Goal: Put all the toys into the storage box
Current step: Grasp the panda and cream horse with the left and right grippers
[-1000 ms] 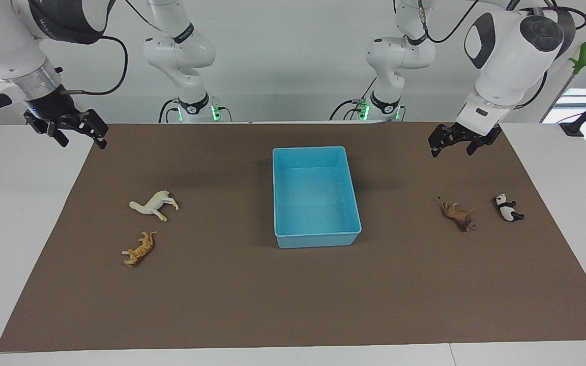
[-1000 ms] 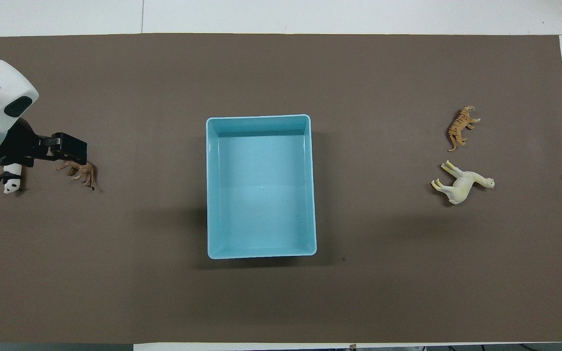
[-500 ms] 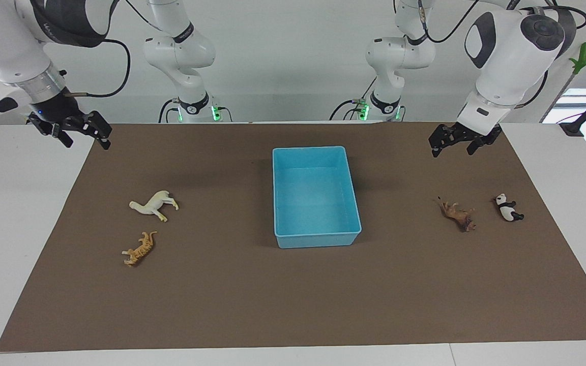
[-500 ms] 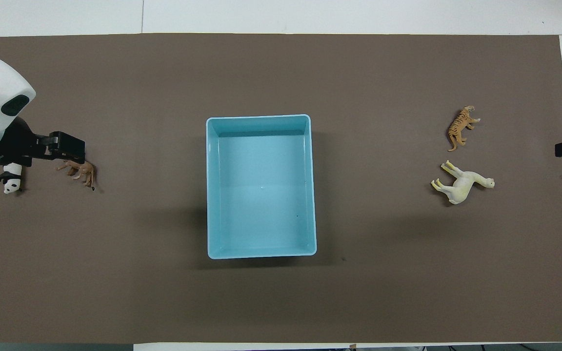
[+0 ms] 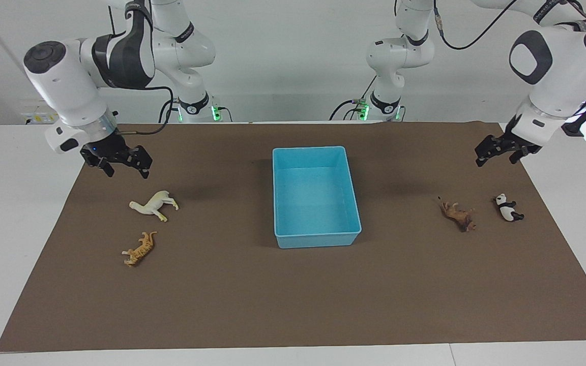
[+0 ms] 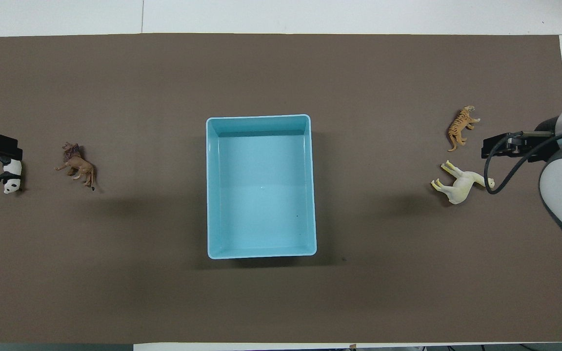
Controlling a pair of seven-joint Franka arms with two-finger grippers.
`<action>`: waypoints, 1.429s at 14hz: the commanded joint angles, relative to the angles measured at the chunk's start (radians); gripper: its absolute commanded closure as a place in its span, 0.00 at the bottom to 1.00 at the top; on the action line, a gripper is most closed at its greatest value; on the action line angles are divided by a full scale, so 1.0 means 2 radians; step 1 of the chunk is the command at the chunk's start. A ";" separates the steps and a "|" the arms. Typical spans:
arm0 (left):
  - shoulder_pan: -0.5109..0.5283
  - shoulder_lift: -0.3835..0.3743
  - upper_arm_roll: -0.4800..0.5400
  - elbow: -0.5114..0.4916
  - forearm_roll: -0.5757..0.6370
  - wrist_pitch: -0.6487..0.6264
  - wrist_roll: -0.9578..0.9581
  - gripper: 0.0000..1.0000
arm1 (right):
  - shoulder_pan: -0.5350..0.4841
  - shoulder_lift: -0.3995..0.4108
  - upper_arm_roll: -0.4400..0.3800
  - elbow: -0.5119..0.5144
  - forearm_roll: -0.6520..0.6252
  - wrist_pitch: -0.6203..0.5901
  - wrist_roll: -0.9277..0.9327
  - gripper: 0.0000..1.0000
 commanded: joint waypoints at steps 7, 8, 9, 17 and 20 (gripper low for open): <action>0.071 0.034 -0.005 -0.130 0.007 0.206 0.081 0.00 | 0.001 0.053 0.002 -0.090 0.001 0.123 0.201 0.00; 0.077 0.044 -0.005 -0.127 0.012 0.213 0.087 0.00 | 0.000 0.053 0.002 -0.093 0.001 0.127 0.202 0.00; 0.082 0.054 -0.005 -0.123 0.014 0.215 0.094 0.00 | -0.001 0.052 0.002 -0.102 0.001 0.133 0.201 0.00; 0.107 0.143 -0.006 -0.088 0.012 0.271 0.146 0.00 | -0.014 0.037 0.001 -0.159 0.001 0.181 0.199 0.00; 0.113 0.156 -0.006 -0.090 0.012 0.296 0.147 0.00 | -0.025 0.033 0.001 -0.179 0.001 0.201 0.181 0.00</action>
